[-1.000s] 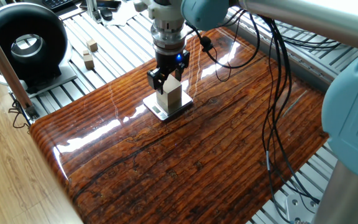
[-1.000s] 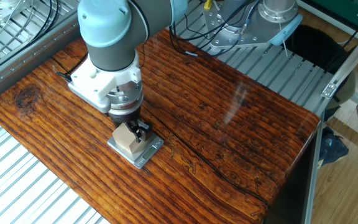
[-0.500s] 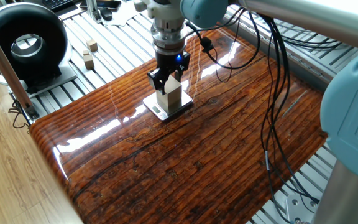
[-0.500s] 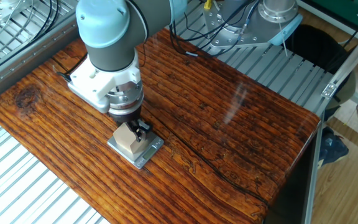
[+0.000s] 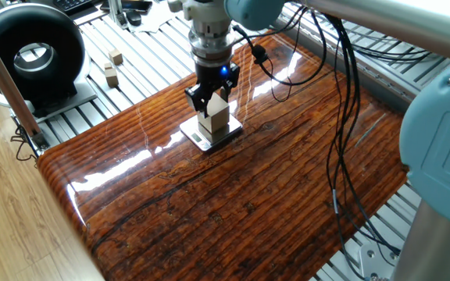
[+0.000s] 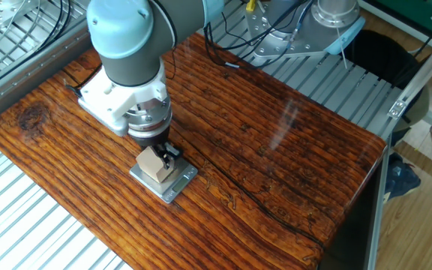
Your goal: Remove the object from the scale
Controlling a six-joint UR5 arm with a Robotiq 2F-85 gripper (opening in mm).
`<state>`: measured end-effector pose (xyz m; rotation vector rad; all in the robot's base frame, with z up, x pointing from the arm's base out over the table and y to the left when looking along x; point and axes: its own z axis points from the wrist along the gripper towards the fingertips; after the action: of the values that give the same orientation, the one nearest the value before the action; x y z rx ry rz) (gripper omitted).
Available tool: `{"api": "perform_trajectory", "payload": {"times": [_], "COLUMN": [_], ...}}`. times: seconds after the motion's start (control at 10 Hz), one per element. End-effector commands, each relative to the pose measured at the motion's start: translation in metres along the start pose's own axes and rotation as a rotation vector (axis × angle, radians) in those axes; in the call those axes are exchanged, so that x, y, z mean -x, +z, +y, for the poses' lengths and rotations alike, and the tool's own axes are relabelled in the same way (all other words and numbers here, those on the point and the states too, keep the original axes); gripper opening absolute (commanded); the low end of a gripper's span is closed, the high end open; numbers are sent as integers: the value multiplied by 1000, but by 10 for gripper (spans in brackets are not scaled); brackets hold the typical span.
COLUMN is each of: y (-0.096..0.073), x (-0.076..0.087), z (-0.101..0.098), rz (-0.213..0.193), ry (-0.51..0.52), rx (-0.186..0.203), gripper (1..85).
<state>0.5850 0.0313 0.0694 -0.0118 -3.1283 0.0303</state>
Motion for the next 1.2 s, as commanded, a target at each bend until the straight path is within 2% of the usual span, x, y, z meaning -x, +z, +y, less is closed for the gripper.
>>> {"api": "perform_trajectory", "payload": {"times": [0.0, 0.3, 0.6, 1.0, 1.1], "y": [-18, -30, -38, -40, -40], "x": [10, 39, 58, 59, 50], "z": [2, 2, 0, 1, 2], "rz": [10, -44, -47, -42, -7], "ry": [7, 12, -2, -2, -24], "rx": [22, 9, 10, 8, 13], "gripper": [450, 447, 443, 440, 430]}}
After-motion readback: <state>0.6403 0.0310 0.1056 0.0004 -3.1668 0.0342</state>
